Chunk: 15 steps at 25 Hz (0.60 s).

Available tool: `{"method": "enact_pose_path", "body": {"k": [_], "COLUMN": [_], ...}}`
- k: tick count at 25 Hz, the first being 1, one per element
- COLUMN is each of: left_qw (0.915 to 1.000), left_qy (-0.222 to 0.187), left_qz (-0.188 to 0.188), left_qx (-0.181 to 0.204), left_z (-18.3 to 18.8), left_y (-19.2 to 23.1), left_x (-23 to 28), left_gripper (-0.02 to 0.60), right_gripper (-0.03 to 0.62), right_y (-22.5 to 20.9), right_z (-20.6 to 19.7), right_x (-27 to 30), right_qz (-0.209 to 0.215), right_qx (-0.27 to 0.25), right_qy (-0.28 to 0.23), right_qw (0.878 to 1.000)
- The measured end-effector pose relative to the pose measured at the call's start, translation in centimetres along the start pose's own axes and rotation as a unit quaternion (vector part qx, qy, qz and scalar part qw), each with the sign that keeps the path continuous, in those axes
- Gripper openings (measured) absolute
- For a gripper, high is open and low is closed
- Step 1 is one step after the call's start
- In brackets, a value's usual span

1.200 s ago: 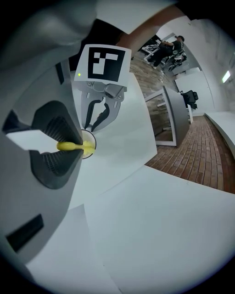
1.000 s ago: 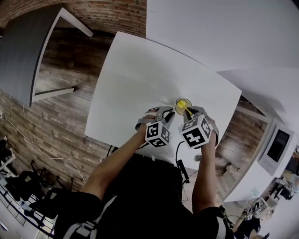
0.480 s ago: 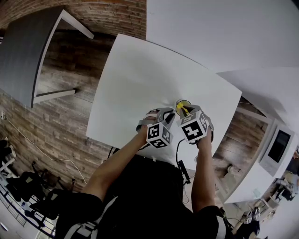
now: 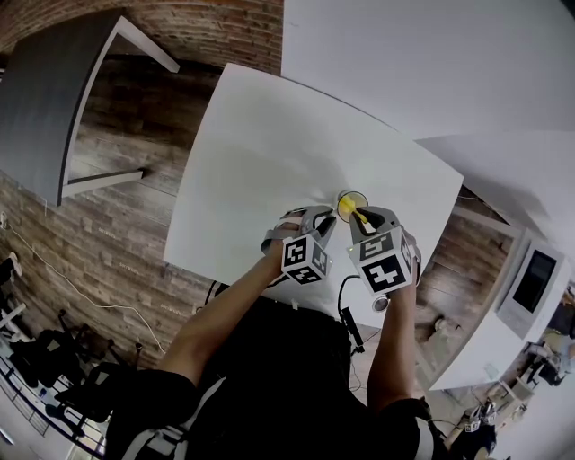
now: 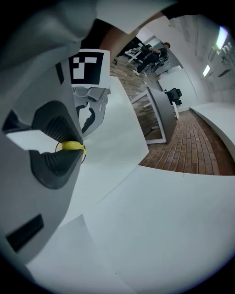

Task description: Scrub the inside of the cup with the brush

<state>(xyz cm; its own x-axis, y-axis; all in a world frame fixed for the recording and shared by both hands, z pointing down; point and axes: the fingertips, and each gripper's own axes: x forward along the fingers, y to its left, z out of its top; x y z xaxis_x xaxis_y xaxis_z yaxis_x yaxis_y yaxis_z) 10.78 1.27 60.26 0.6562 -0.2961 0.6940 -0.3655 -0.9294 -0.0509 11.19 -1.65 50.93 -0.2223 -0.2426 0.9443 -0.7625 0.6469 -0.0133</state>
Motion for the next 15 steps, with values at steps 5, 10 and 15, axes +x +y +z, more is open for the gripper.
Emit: {"method": "enact_pose_path", "body": {"k": [5, 10, 15], "left_qw": [1.0000, 1.0000, 1.0000], "left_qy": [0.002, 0.004, 0.005], "left_qz": [0.001, 0.000, 0.001], "left_qx": [-0.004, -0.004, -0.003], "left_z": [0.0, 0.0, 0.1], "left_y": [0.0, 0.0, 0.0], "left_x": [0.0, 0.1, 0.1], "left_gripper": [0.060, 0.060, 0.060], "right_gripper": [0.031, 0.031, 0.031], "right_y": [0.2, 1.0, 1.1], "right_z": [-0.3, -1.4, -1.9], "right_x": [1.6, 4.1, 6.1], "right_qz": [0.013, 0.038, 0.050], "right_qx": [-0.011, -0.043, -0.066], "right_qy": [0.015, 0.040, 0.060], "right_qw": [1.000, 0.998, 0.995]}}
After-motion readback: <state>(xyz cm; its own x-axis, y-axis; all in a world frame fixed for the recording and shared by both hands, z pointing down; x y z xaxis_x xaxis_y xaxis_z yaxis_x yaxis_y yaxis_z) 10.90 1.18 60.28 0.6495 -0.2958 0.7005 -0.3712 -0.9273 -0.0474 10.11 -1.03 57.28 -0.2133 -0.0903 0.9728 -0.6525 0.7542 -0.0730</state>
